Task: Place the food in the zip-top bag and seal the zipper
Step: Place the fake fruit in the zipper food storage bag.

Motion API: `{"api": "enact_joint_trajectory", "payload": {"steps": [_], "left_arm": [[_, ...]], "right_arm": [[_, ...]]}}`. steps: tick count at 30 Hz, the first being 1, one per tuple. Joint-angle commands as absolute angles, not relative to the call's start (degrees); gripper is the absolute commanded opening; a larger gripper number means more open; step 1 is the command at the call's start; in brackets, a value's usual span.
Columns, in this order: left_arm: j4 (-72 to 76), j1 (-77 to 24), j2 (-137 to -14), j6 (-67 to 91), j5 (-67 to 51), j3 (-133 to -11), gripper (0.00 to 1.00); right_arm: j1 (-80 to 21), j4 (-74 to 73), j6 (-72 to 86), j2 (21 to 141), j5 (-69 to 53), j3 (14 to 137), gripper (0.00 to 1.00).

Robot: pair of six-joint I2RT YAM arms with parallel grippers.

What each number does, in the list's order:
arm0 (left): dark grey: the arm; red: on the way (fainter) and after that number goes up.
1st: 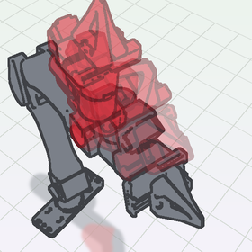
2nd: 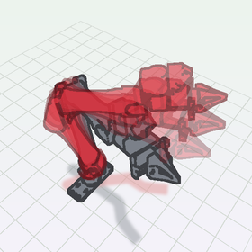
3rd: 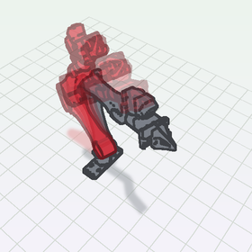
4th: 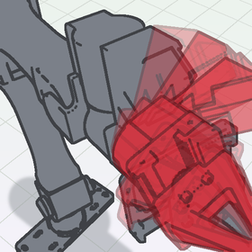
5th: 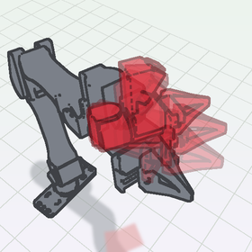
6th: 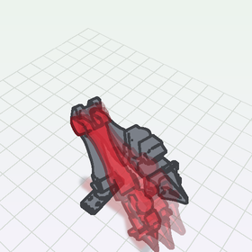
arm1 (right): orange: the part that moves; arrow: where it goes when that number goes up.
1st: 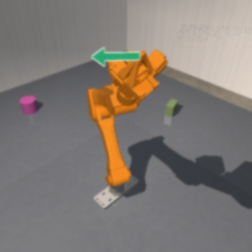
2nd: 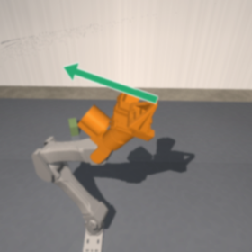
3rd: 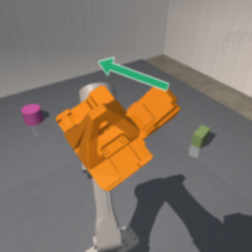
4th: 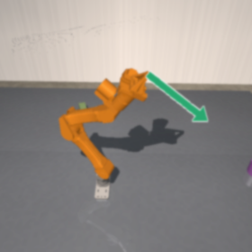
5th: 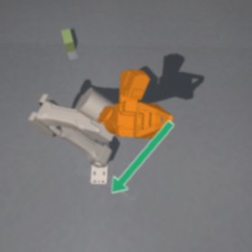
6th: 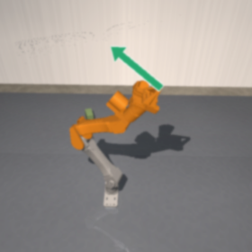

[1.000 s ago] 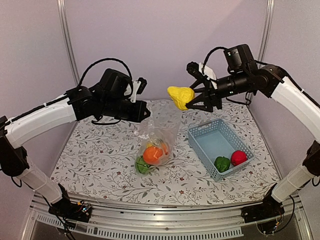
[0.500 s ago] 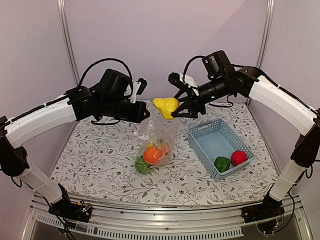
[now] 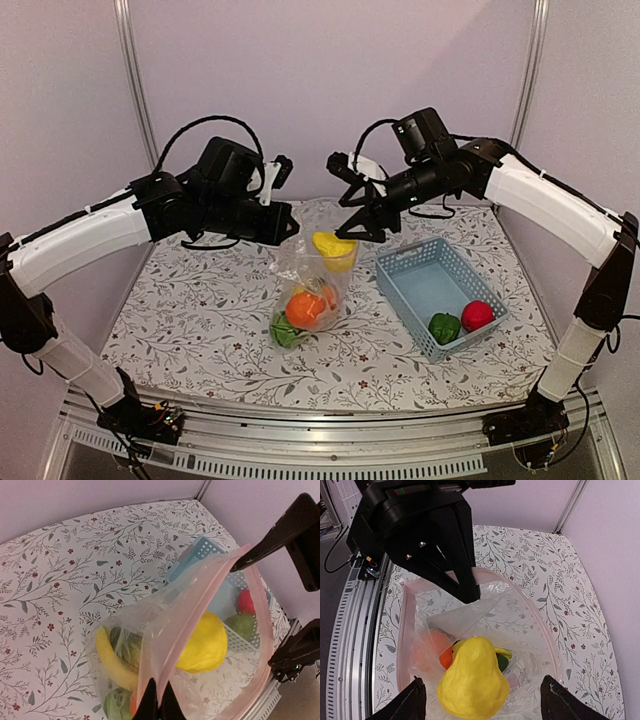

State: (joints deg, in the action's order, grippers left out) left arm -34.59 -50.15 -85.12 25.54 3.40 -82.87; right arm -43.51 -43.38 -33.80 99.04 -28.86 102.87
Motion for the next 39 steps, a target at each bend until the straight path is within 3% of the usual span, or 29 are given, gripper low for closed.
{"api": "enact_joint_trajectory", "payload": {"steps": [1, 16, 24, 39], "left_arm": [[-34.7, -50.4, -83.9, 25.5, 3.4, -82.6, 0.00], [-34.7, -50.5, -83.8, 25.7, 3.3, -82.6, 0.00], [-34.7, -50.5, -84.0, 25.6, 3.5, -82.9, 0.00], [-34.3, -50.5, -84.9, 25.0, 3.4, -82.9, 0.00]], "right_arm": [[-43.9, -41.8, -32.9, 97.2, -25.9, 101.8, 0.78], [-43.8, -42.2, -32.6, 92.1, -23.2, 101.4, 0.81], [-43.0, -42.5, -33.7, 85.5, -19.7, 94.8, 0.81], [-28.3, -45.2, -30.5, 77.1, -23.6, 81.2, 0.81]]}}
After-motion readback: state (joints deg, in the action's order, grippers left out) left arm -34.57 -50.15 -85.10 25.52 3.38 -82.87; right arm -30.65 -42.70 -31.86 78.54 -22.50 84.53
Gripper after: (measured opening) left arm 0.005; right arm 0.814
